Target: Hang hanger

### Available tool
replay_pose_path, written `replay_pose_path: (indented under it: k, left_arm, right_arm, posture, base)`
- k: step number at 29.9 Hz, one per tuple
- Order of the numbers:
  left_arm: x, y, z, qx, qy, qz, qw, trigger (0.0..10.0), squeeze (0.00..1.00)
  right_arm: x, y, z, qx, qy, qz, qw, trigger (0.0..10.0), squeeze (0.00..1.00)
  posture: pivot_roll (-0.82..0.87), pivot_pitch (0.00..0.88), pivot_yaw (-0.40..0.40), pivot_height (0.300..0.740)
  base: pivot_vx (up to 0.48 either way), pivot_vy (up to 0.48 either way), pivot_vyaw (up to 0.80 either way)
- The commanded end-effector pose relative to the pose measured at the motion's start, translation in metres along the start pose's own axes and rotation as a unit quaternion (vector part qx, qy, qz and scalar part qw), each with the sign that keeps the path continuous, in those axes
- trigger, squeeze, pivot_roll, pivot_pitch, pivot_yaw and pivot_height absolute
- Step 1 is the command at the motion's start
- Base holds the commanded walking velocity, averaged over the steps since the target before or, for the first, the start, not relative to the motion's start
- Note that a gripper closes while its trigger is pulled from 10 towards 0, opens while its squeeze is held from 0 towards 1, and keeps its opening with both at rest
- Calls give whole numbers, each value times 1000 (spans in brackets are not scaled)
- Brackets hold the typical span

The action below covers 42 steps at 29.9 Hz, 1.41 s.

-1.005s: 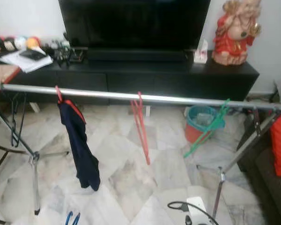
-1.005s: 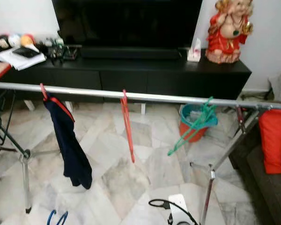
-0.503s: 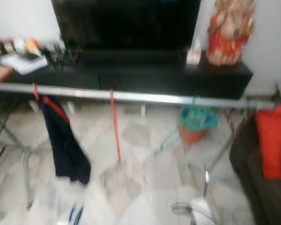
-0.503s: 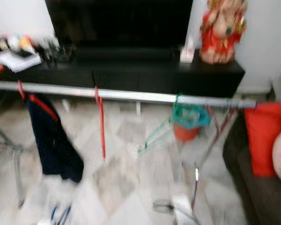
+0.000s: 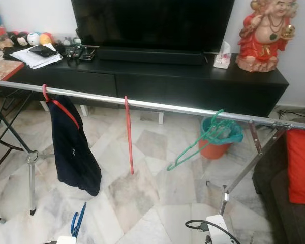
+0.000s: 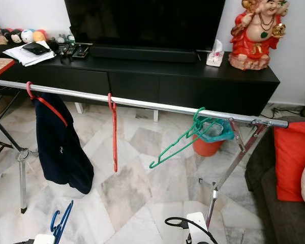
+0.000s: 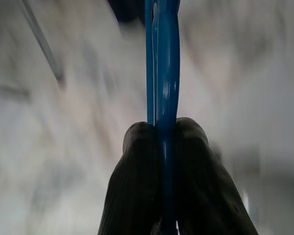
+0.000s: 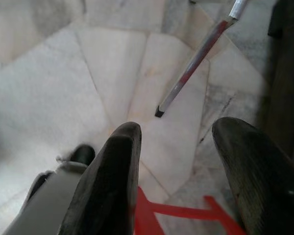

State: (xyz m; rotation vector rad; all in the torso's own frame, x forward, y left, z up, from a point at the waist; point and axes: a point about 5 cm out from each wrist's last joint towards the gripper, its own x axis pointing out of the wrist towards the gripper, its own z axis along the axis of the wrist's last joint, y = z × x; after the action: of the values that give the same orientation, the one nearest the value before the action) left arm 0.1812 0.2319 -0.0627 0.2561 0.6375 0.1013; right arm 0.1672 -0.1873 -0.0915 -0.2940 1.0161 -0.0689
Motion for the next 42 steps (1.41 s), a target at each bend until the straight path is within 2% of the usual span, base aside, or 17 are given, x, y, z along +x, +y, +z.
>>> replay_pose_path:
  k: [1,7,18,26,36,38,42]
  left_arm:
    - [27,-2,90,6,-155,10,988,10000,0]
    - [28,-3,111,-13,-203,8,979,10000,0]
    - [28,1,123,-32,-225,10,974,10000,0]
    - [20,4,111,-62,-237,13,969,10000,0]
    - [4,1,108,-62,-278,-3,959,10000,0]
    - [-3,4,109,-62,-295,-2,954,10000,0]
    - [-6,8,113,-62,-305,1,950,10000,0]
  right_arm:
    - [1,2,7,5,-11,0,1000,10000,0]
    - [0,2,8,6,-16,-1,1000,10000,0]
    - [0,3,6,-5,-10,1,1000,10000,0]
    - [0,3,4,-5,-9,1,1000,10000,0]
    - [0,5,2,-10,-5,4,1000,10000,0]
    - [0,4,1,-10,-3,3,1000,10000,0]
    - [0,4,1,-11,-4,4,1000,10000,0]
  posture:
    - [7,0,-9,740]
    - [5,0,-8,740]
    - [7,0,-11,740]
    - [5,0,-11,740]
    - [5,0,-11,740]
    - [5,0,-11,740]
    - [9,0,-13,740]
  base:
    - [0,0,0]
    - [211,0,0]
    - [360,0,0]
    - [311,0,0]
    - [0,0,0]
    - [0,0,0]
    - [0,0,0]
